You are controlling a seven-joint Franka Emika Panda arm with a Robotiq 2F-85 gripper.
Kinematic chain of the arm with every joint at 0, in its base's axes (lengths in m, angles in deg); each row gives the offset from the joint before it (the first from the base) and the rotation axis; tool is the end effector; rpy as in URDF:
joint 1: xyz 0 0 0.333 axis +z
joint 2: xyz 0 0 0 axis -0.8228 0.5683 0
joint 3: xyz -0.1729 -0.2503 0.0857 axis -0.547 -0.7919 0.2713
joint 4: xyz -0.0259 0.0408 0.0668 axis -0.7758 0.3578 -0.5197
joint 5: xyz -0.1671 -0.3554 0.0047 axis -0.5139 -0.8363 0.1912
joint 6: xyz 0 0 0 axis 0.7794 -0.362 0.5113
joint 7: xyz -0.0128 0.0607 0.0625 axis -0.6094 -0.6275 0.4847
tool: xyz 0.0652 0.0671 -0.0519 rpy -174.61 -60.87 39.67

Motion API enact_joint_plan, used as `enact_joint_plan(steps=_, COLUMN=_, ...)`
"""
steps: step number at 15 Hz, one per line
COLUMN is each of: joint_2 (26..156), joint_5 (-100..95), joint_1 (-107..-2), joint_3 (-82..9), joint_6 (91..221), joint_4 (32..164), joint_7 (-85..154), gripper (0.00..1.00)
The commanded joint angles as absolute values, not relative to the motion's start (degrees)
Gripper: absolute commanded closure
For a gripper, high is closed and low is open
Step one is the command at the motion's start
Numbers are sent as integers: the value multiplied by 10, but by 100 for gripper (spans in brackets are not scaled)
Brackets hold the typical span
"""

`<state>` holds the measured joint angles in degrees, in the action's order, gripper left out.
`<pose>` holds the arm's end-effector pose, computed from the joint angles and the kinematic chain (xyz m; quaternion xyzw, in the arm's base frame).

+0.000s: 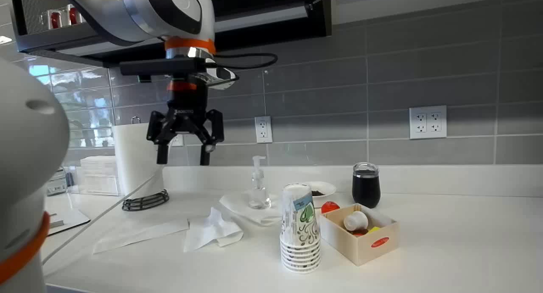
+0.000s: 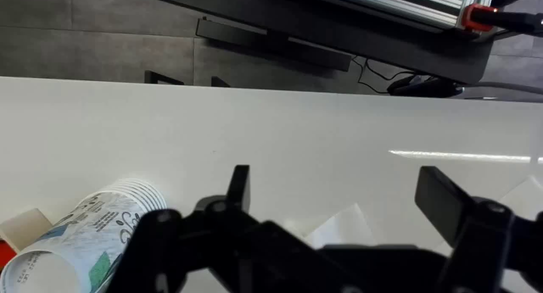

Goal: Move the black cup to the left

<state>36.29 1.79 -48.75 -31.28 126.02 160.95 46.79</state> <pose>0.3082 0.0446 0.4054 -0.9850 -0.1315 0.1120 0.0027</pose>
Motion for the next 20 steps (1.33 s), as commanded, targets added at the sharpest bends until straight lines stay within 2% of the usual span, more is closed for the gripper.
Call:
enact_joint_plan(steps=1, joint_2=363, joint_5=18, joint_1=-488, joint_3=-312, joint_6=1258, joint_4=1608, joint_7=468, gripper=0)
enact_joint_plan(steps=7, joint_2=371, joint_5=19, joint_1=-492, joint_3=-313, joint_6=1264, joint_4=1604, joint_7=463, gripper=0)
enact_joint_plan(steps=11, joint_2=398, joint_5=-10, joint_1=-532, joint_3=-319, joint_6=1273, joint_4=1575, joint_7=424, gripper=0)
enact_joint_plan(steps=16, joint_2=451, joint_5=-66, joint_1=-593, joint_3=-350, joint_6=1273, joint_4=1502, joint_7=415, gripper=0)
enact_joint_plan(steps=20, joint_2=518, joint_5=-92, joint_1=-627, joint_3=-386, joint_6=1322, joint_4=1437, joint_7=424, gripper=0)
